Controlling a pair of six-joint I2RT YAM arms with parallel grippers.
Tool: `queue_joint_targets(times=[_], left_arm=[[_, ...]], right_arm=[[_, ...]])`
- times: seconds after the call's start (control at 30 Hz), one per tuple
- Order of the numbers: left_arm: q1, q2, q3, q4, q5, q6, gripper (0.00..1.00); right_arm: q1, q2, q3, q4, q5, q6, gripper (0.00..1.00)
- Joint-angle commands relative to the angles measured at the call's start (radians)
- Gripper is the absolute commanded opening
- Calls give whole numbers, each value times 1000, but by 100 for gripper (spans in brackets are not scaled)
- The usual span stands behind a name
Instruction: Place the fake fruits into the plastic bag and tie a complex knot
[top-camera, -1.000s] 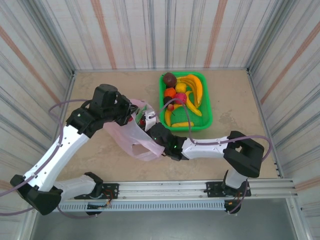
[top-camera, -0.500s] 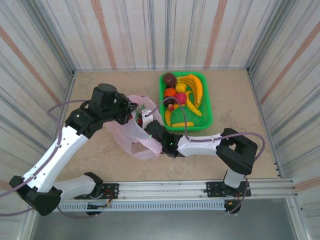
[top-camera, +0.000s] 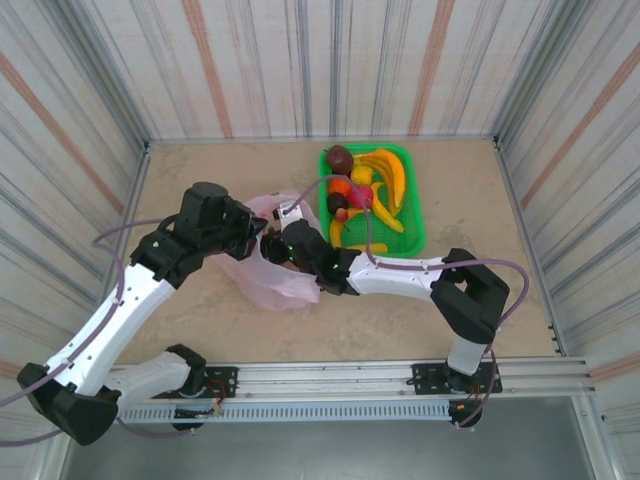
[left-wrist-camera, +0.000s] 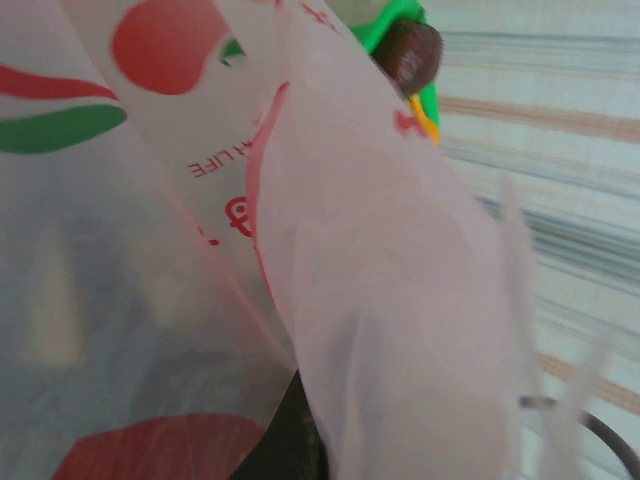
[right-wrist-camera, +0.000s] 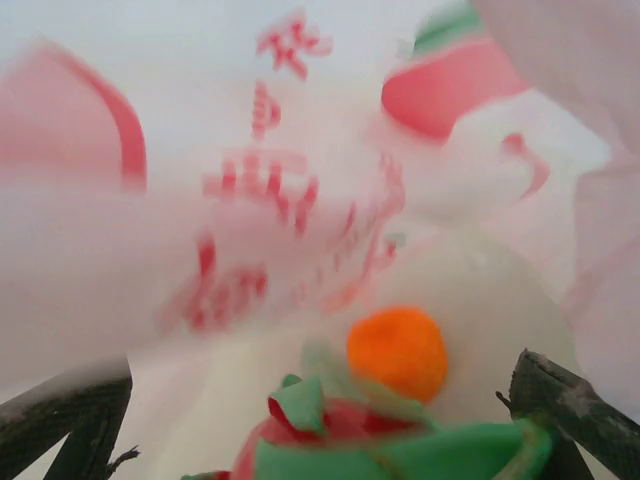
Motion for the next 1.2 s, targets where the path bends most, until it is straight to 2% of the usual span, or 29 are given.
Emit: queue_joint_targets(times=[0.0, 0.23, 0.63, 0.77, 0.9, 1.07, 1.17], left_arm=[[30, -29, -41, 18, 16, -32, 0], [83, -49, -62, 11, 46, -9, 0], [121, -54, -76, 12, 111, 150, 0], [124, -54, -80, 17, 143, 216, 0], [126, -57, -87, 15, 155, 265, 1], [140, -60, -107, 35, 180, 259, 1], [148, -62, -110, 38, 185, 248, 1]], right_arm=[[-10, 28, 47, -138, -14, 0, 99], [-14, -17, 29, -169, -50, -2, 99], [-22, -173, -105, -195, -179, -59, 99], [-33, -236, -151, -249, -222, -80, 99], [-45, -292, -170, -332, -208, -99, 99], [-57, -354, -174, -421, -262, -134, 99], [-58, -390, -175, -489, -251, -139, 99]])
